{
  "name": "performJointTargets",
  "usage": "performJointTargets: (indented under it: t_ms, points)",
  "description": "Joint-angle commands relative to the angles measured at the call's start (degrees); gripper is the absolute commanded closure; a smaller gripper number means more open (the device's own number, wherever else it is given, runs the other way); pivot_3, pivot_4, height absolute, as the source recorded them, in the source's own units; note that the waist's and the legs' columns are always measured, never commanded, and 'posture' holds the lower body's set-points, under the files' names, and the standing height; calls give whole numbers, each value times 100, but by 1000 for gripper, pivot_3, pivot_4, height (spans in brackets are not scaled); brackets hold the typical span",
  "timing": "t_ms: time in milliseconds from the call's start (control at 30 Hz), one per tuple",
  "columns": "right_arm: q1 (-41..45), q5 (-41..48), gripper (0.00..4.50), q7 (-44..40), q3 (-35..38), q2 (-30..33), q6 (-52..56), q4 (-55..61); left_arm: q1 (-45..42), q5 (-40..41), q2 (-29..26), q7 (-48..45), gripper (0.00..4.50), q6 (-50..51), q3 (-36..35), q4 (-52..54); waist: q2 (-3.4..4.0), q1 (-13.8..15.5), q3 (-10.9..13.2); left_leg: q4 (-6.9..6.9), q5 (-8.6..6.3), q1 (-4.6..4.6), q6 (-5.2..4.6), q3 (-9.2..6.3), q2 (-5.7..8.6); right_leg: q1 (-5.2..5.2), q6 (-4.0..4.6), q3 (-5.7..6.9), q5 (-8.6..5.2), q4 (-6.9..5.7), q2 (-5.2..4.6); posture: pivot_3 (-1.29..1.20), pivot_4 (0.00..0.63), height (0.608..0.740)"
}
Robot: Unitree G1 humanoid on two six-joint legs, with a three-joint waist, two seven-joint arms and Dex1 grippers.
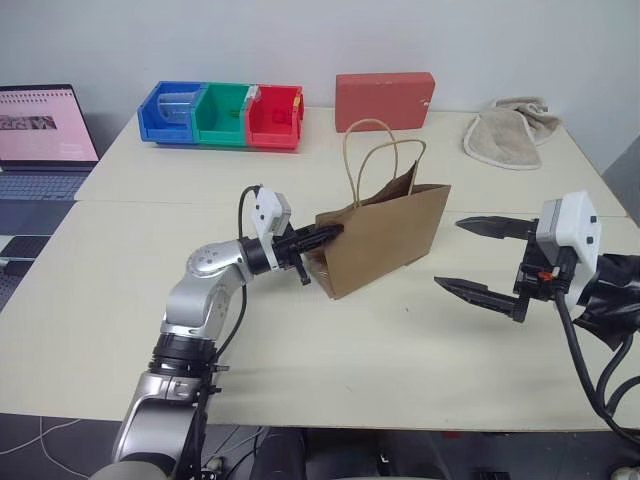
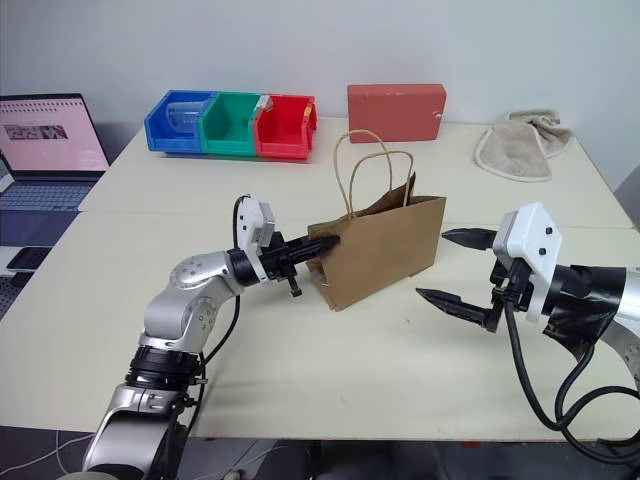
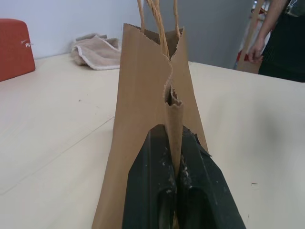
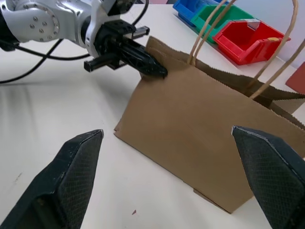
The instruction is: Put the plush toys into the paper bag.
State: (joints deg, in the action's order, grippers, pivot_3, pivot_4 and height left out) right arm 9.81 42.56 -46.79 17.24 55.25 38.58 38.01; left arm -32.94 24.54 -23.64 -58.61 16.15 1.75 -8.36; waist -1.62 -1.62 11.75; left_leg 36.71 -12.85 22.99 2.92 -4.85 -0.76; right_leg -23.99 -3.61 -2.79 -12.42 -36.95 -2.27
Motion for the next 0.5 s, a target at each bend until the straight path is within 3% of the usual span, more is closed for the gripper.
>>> performJointTargets:
  t_ms: [33,300,500]
  points:
    - [-249,63,0,-220,630,72,-264,308,-428,288,-196,-740,4484,179,-1,-94,0,3,0,0,0,2,0,-1,0,-1,0,2,0,-1,0,0,150,740]
    - [-1369,1053,0,-433,2379,360,667,741,-1335,82,-43,-1801,4484,-15,336,-1296,0,49,0,3,0,-1,0,-7,3,14,9,5,-5,5,-1,0,150,740]
    - [-1738,1105,0,-220,2787,342,795,943,-1655,-180,316,-2089,4484,-484,463,-2104,-1,6,0,10,0,-6,-1,-5,3,20,17,3,-10,5,-1,0,150,740]
